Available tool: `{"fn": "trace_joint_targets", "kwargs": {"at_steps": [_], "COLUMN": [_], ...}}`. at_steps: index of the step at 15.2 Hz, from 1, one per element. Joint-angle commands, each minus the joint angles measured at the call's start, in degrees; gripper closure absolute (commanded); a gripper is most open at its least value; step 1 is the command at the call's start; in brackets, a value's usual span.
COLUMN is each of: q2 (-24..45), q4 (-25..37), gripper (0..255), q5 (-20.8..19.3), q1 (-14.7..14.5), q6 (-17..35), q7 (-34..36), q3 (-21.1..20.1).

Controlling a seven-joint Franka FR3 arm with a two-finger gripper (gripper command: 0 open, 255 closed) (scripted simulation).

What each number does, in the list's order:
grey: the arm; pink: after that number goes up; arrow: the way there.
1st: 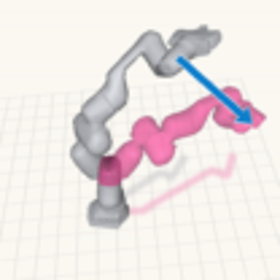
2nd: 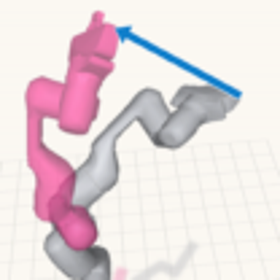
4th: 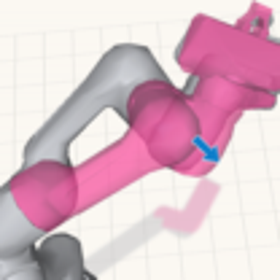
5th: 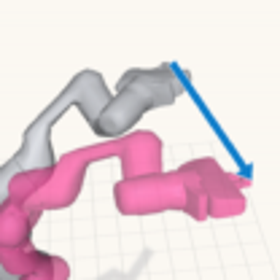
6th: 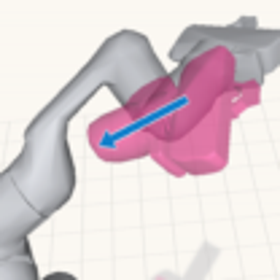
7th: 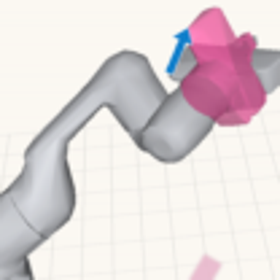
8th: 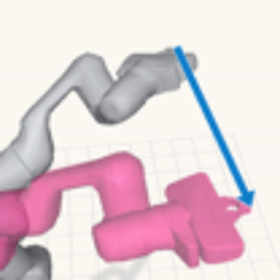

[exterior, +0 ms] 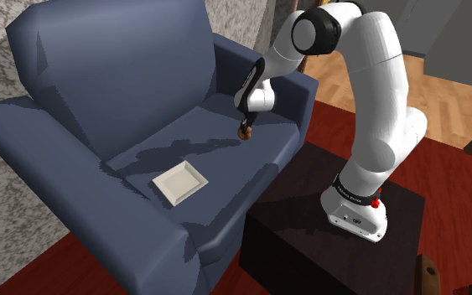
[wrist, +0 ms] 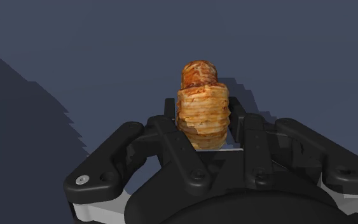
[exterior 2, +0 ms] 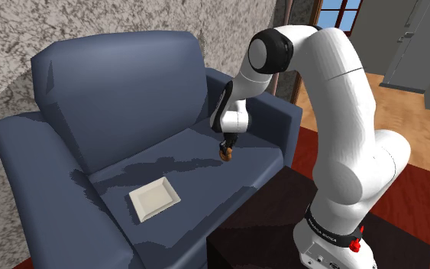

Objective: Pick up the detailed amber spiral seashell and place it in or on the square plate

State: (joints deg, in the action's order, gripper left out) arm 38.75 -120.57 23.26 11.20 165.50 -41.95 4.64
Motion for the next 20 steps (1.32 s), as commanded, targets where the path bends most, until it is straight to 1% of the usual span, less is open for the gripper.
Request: {"fn": "trace_joint_targets", "kwargs": {"at_steps": [1,17,20], "q2": [-1.16,-12.30,-13.62], "q4": [-0.55,-4.05,-6.14], "gripper": [255,255,255], "q5": [-0.25,-4.25,-5.11], "q1": [-0.32,-4.17,-8.36], "q6": [-0.69,-8.57,-7.49], "q7": [0.24,4.06,8.61], "q3": [0.44,5.33,5.53]}}
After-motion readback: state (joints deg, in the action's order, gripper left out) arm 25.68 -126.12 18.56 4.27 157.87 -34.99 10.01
